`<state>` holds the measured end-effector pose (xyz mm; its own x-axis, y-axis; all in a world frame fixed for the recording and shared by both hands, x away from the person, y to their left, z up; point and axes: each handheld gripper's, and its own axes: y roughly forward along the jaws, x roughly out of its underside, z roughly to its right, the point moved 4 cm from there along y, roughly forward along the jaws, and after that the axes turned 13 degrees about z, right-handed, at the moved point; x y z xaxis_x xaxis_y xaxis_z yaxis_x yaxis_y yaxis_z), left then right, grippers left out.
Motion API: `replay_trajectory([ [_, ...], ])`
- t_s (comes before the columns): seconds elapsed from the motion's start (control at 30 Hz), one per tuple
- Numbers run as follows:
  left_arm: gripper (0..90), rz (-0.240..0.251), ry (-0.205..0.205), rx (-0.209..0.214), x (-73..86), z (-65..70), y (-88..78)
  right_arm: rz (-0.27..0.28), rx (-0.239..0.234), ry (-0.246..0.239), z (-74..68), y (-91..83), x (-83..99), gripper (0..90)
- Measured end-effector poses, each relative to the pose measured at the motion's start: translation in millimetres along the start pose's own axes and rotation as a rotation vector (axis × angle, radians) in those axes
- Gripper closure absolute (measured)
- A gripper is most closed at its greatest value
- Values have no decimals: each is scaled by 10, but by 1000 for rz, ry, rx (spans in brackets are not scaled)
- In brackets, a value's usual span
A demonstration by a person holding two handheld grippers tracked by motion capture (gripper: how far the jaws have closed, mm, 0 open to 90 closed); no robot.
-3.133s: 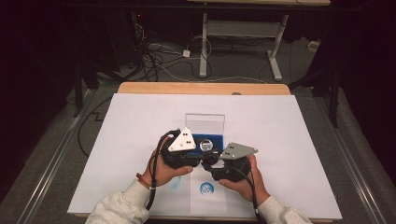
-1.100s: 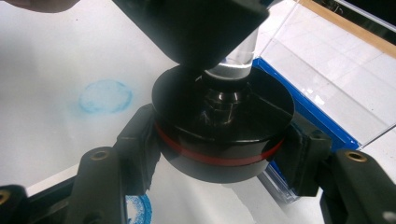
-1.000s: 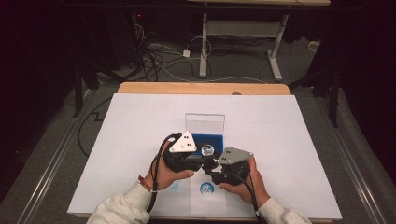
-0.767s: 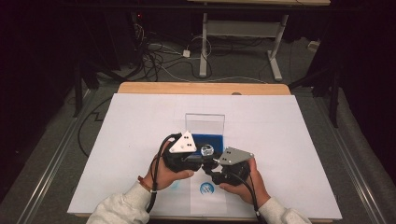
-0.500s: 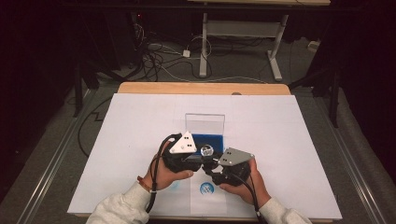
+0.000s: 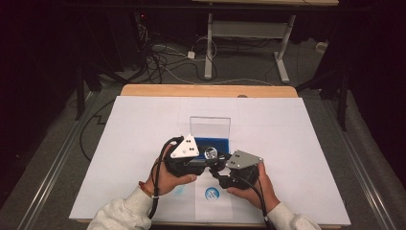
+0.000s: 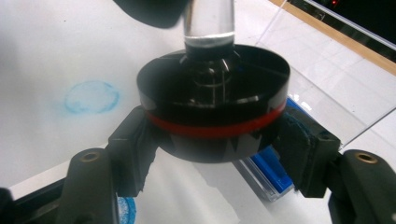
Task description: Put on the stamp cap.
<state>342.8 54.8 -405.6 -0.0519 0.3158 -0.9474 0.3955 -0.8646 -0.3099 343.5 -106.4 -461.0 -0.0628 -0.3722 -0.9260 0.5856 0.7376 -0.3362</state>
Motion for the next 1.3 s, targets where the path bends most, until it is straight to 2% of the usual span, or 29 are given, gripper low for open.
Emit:
replay_trajectory([
  [0.13, 548, -1, 1, -4, 1, -7, -9, -14, -3, -2, 4, 1, 17, 316],
  [0.27, 549, -2, -1, -9, 3, -27, -37, -55, -8, -21, 6, 15, 78, 307],
  [0.4, 549, -20, 6, -17, 14, -36, -48, -71, -13, -20, 31, 12, 114, 304],
  [0.63, 548, -57, 20, -30, 74, -54, -50, -46, 20, -38, 144, -107, 14, 301],
  [0.7, 548, -66, 22, -31, 90, -70, -63, -45, 39, -58, 175, -149, -12, 303],
  [1.0, 549, -83, 34, -52, 112, -98, -117, -4, 80, -43, 293, -291, -61, 303],
  [1.3, 548, -87, 38, -83, 125, -168, -174, 25, 134, -62, 349, -456, -113, 298],
])
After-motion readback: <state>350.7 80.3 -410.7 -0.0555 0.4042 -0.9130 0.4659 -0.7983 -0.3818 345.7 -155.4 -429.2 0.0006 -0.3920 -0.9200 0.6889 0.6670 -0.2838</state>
